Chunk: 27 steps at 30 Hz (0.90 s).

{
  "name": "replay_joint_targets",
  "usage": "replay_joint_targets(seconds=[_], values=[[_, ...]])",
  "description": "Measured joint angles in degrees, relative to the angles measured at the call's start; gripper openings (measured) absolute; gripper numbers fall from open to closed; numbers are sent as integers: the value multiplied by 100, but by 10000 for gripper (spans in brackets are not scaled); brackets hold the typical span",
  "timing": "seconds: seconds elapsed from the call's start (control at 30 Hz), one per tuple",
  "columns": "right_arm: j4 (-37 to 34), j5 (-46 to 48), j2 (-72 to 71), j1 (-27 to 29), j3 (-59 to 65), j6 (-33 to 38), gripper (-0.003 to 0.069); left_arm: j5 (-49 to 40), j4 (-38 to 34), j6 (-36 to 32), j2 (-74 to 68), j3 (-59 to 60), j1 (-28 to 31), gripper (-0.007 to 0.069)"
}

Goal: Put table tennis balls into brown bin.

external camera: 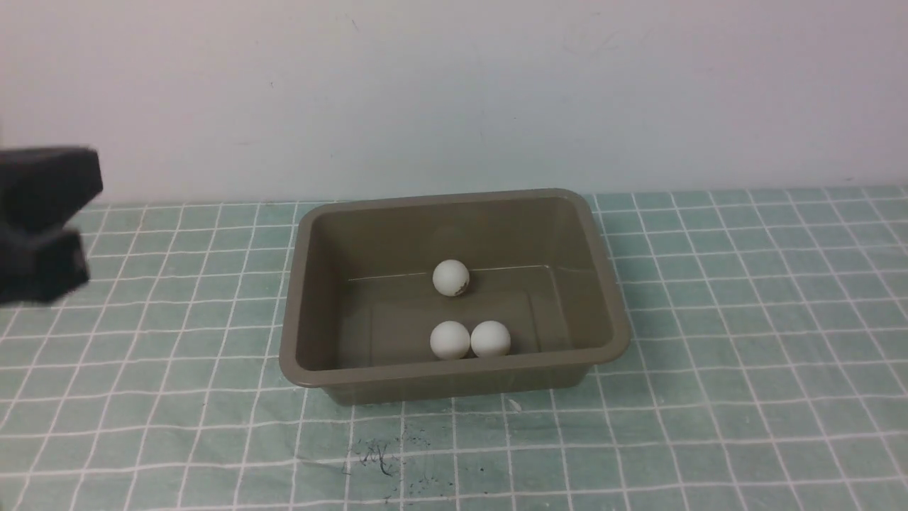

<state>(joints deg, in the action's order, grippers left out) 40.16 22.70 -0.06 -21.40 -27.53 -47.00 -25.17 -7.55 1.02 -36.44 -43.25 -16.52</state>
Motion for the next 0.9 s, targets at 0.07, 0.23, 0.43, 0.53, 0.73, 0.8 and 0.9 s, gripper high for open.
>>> replay_joint_targets(seconds=[0.07, 0.23, 0.43, 0.53, 0.73, 0.8, 0.9], values=[[569, -430, -71, 0, 292, -587, -15, 332, -63, 0, 585, 562, 0, -5], [1667, -1074, -75, 0, 658, -1711, -15, 628, -100, 54, 1688, 1357, 0, -5], [2302, -1151, -75, 0, 735, -2077, -15, 615, -111, 174, 2033, 1569, 0, -5], [2533, -1163, -75, 0, 735, -2111, -15, 641, -111, 176, 2040, 1569, 0, -5], [2862, -1208, -75, 0, 740, -2116, -15, 781, -111, 188, 2040, 1569, 0, -5], [2899, -1221, -75, 0, 740, -2116, -15, 781, -111, 190, 2040, 1569, 0, -5], [2939, -1230, -75, 0, 740, -2116, -15, 783, -111, 190, 2040, 1569, 0, -5]])
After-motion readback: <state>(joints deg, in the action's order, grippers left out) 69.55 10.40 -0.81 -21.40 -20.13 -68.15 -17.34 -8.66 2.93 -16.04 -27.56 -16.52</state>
